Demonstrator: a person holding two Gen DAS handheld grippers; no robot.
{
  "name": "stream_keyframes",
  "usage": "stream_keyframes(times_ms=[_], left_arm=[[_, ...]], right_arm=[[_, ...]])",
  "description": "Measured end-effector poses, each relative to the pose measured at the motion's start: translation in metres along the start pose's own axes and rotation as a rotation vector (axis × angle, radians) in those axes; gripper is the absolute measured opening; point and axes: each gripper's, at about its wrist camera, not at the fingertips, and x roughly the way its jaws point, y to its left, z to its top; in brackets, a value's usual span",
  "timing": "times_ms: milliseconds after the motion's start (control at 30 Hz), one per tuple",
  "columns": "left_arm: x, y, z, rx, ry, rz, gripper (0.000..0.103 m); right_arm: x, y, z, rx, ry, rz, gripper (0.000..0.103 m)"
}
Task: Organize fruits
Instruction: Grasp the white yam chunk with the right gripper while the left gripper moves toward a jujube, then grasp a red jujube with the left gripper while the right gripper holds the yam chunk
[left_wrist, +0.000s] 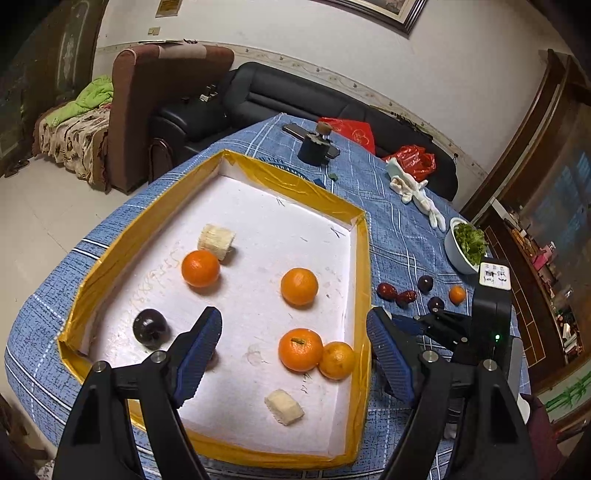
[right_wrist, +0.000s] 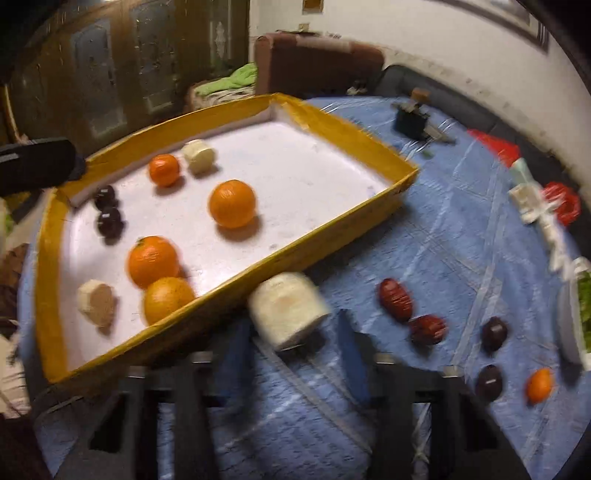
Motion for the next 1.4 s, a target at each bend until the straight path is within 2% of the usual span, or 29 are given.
stream_keyframes(times_ms=[167, 300, 467, 667, 867, 900, 967, 1000, 1033, 1167, 1300, 1367, 1400], left_arm=[[-0.001, -0.007, -0.001, 0.015, 0.004, -0.001, 0.080], [-0.003, -0.013, -0.002, 0.032, 0.003, -0.003, 0.080], [0.005, -0.028, -0.005, 0.068, 0.030, -0.026, 0.081], [0.020, -0.077, -0.018, 0.185, 0.076, -0.073, 0.080], [0.036, -0.127, -0.024, 0.348, 0.071, -0.077, 0.080], [0.041, -0.135, -0.023, 0.379, 0.059, -0.071, 0.079], [0.054, -0.148, -0.019, 0.417, 0.049, -0.061, 0.063], [0.066, -0.157, -0.017, 0.443, 0.065, -0.050, 0.050], [0.072, -0.161, -0.017, 0.455, 0.074, -0.047, 0.046], [0.111, -0.180, -0.013, 0.528, 0.101, -0.005, 0.046], [0.144, -0.185, -0.010, 0.559, 0.146, 0.032, 0.046], [0.156, -0.186, -0.011, 0.565, 0.165, 0.043, 0.041], [0.159, -0.187, -0.011, 0.568, 0.174, 0.046, 0.032]], right_arm=[[-0.009, -0.008, -0.006, 0.115, -0.019, 0.063, 0.042], [-0.035, -0.030, -0.025, 0.260, -0.066, 0.093, 0.042], [-0.073, -0.063, -0.064, 0.378, -0.075, -0.006, 0.042], [-0.087, -0.098, -0.094, 0.470, -0.073, -0.116, 0.042], [-0.087, -0.115, -0.108, 0.534, -0.129, -0.103, 0.042], [-0.086, -0.117, -0.111, 0.545, -0.136, -0.096, 0.042], [-0.087, -0.122, -0.116, 0.566, -0.148, -0.086, 0.042], [-0.088, -0.123, -0.117, 0.572, -0.153, -0.082, 0.042], [-0.089, -0.124, -0.118, 0.575, -0.157, -0.079, 0.042], [-0.090, -0.125, -0.121, 0.587, -0.166, -0.063, 0.042], [-0.093, -0.124, -0.120, 0.586, -0.179, -0.051, 0.042], [-0.093, -0.124, -0.120, 0.583, -0.183, -0.047, 0.042], [-0.094, -0.123, -0.120, 0.583, -0.184, -0.045, 0.042]])
